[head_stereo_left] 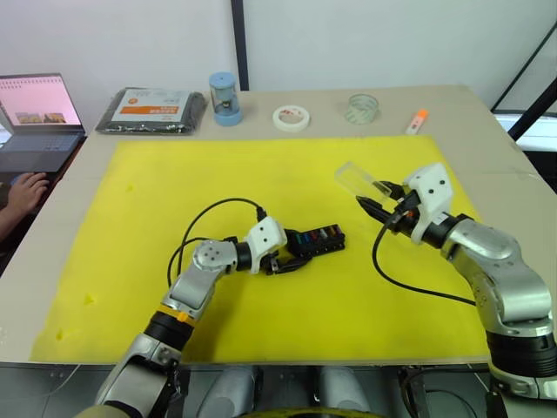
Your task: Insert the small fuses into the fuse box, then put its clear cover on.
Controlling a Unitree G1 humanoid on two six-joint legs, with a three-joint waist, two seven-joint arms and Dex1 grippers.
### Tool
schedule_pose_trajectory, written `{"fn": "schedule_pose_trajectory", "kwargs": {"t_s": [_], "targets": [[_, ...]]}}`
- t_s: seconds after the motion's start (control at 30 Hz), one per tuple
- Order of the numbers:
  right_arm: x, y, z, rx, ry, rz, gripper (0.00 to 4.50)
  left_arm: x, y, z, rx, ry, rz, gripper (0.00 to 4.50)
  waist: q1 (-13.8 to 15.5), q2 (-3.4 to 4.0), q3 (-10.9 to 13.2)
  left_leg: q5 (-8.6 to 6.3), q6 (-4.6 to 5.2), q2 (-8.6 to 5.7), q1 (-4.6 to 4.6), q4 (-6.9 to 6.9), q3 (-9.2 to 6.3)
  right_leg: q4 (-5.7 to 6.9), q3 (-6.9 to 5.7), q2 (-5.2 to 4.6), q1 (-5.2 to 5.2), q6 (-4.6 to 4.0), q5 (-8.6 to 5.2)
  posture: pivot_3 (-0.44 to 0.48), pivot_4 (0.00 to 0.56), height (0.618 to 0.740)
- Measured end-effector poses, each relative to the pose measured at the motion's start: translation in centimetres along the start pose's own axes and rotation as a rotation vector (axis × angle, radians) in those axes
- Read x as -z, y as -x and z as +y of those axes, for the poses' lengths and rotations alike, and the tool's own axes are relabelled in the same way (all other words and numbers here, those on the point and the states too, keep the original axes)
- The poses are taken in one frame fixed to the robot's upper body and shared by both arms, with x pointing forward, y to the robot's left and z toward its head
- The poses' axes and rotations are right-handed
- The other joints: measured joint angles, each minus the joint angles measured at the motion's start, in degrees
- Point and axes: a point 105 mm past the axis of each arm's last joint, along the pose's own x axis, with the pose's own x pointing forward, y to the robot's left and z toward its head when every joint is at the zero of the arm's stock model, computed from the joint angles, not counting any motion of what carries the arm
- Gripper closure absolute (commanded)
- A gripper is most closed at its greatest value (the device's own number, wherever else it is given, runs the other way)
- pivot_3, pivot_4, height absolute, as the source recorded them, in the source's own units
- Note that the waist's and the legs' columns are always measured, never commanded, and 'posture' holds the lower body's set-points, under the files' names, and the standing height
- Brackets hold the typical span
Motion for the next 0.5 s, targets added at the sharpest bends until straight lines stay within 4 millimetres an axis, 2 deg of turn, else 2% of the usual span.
{"fn": "schedule_pose_trajectory", "kwargs": {"t_s": [0.13, 0.3, 0.4, 0.5], "targets": [[-0.1, 0.0, 0.2, -0.018, -0.006, -0.005, 2.61, -0.1, 0.3, -0.1, 0.023, 0.013, -0.009, 1.76, -0.1, 0.00, 0.0, 0.00, 0.00, 0.00, -0.01, 0.00, 0.00, 0.00, 0.00, 0.00, -0.01, 0.00, 0.00, 0.000, 0.150, 0.740], [-2.0, 0.0, 0.8, -0.156, 0.018, -0.027, 2.61, 0.1, 2.4, -1.3, 0.136, 0.011, -0.020, 1.76, -0.6, 0.03, 0.0, 0.00, 0.00, 0.09, -0.03, -0.05, 0.01, 0.01, 0.03, 0.04, -0.12, 0.00, 0.00, 0.000, 0.150, 0.740], [-3.7, 0.5, 2.9, -0.342, 0.059, -0.042, 2.61, 0.5, 4.5, -1.4, 0.213, -0.025, 0.009, 1.76, -0.7, 0.03, 0.0, 0.00, 0.00, 0.16, -0.02, -0.08, -0.02, 0.02, 0.01, 0.09, -0.12, -0.01, 0.00, 0.000, 0.150, 0.740], [-3.8, 1.0, 6.2, -0.544, 0.080, -0.019, 2.61, 0.9, 5.9, -1.3, 0.269, -0.083, 0.029, 1.76, -0.4, 0.03, 0.0, 0.00, 0.01, 0.15, -0.05, -0.06, -0.01, -0.02, 0.00, 0.06, -0.11, -0.01, 0.00, 0.000, 0.150, 0.740]]}}
